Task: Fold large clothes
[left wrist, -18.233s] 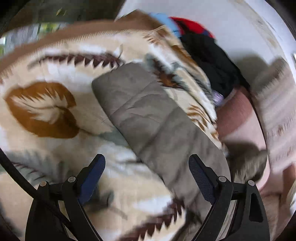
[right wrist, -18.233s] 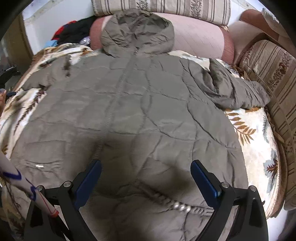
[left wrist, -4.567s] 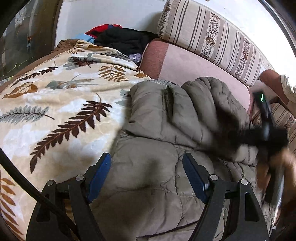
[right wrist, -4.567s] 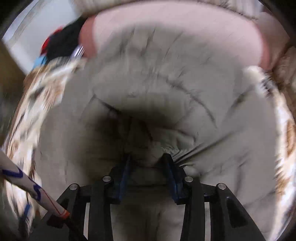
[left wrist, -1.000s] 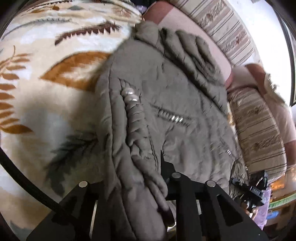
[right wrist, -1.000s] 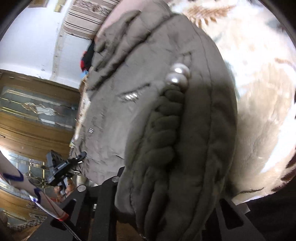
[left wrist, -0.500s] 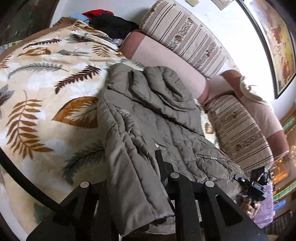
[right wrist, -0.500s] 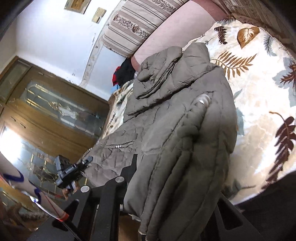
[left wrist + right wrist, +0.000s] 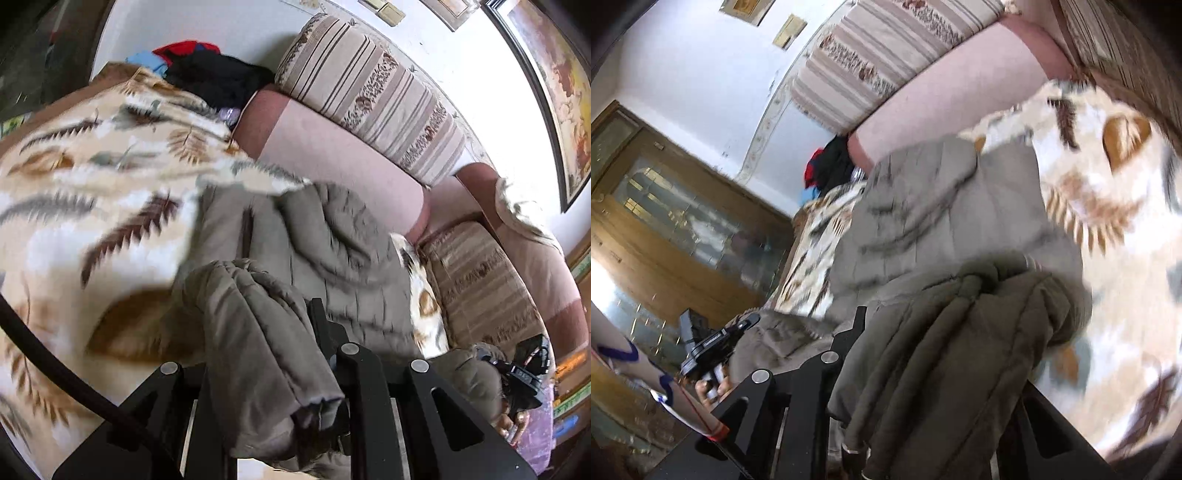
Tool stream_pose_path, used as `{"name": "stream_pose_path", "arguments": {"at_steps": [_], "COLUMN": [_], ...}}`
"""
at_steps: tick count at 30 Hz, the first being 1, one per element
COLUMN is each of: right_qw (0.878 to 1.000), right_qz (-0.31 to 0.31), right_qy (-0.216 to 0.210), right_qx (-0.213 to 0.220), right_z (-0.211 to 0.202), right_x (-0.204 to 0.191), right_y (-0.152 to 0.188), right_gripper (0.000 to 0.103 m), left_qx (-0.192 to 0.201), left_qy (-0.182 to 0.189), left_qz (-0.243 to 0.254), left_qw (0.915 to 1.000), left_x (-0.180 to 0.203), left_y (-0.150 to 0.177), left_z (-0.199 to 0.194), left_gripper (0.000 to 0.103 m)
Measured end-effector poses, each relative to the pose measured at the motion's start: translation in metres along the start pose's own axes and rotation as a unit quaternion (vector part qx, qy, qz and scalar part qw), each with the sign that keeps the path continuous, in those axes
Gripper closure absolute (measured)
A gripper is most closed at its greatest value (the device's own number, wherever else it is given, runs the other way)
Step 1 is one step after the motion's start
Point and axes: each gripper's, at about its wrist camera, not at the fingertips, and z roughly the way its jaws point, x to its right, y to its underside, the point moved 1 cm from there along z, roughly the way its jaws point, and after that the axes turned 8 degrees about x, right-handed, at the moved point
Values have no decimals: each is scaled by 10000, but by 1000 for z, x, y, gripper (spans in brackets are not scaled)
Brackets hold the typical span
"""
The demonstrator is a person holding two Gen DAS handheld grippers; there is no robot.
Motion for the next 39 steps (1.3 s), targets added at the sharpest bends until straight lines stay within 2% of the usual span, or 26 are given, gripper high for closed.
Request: {"name": "stream_pose_path", "arguments": {"at_steps": [7,12,15,20,22,24,26,27,28,29,31,32,34,37,39], "right_qw": [9981,9935,9872,9800,9780,9781,9814,9830,9855,9863,9848,9846,9836,9787,9739], "right_qz": [49,-55,-202,-14,201,338,502,572,654,670,475,372,-38,-737,-1078], "right_qy": [510,1104,1562,1987,2077,2054,1851,1738,1554,1460,1466,1463,1549,1814,1961], "right_qx": [327,282,251,50,30,61,104,135,198,361,795,877,919,611,383], "right_z": [62,127,169,223,234,234,225,221,214,204,183,178,174,193,215], "right_x": [5,16,29,66,80,85,84,81,79,74,58,53,36,14,5], "right_y": [-102,-160,-186,-201,-199,-199,-200,-200,-200,-201,-201,-201,-199,-190,-184], "right_gripper": [83,83,82,82,80,79,72,60,37,29,11,10,10,10,10], "left_qx": [11,-169,-283,-580,-624,-620,-474,-354,-173,-14,53,-13,-105,-244,-417], "left_qy": [-536,-1286,-1689,-1928,-1828,-1545,-850,-619,-403,-242,21,104,24,-398,-640], "left_qz": [173,340,301,156,77,-126,-497,-643,-813,-938,-976,-879,-566,178,651], "left_qw": [9984,9910,9848,9794,9811,9860,9940,9954,9957,9953,9952,9961,9983,9988,9949], "left_x": [8,1,-14,-35,-36,-38,-38,-37,-36,-34,-26,-19,-4,28,53], "left_y": [-79,-119,-131,-126,-122,-125,-131,-134,-136,-137,-139,-138,-134,-120,-111], "left_z": [88,173,219,272,276,265,242,231,216,202,187,184,186,204,228], "left_gripper": [86,86,84,83,81,72,42,34,19,14,13,12,12,12,12]}}
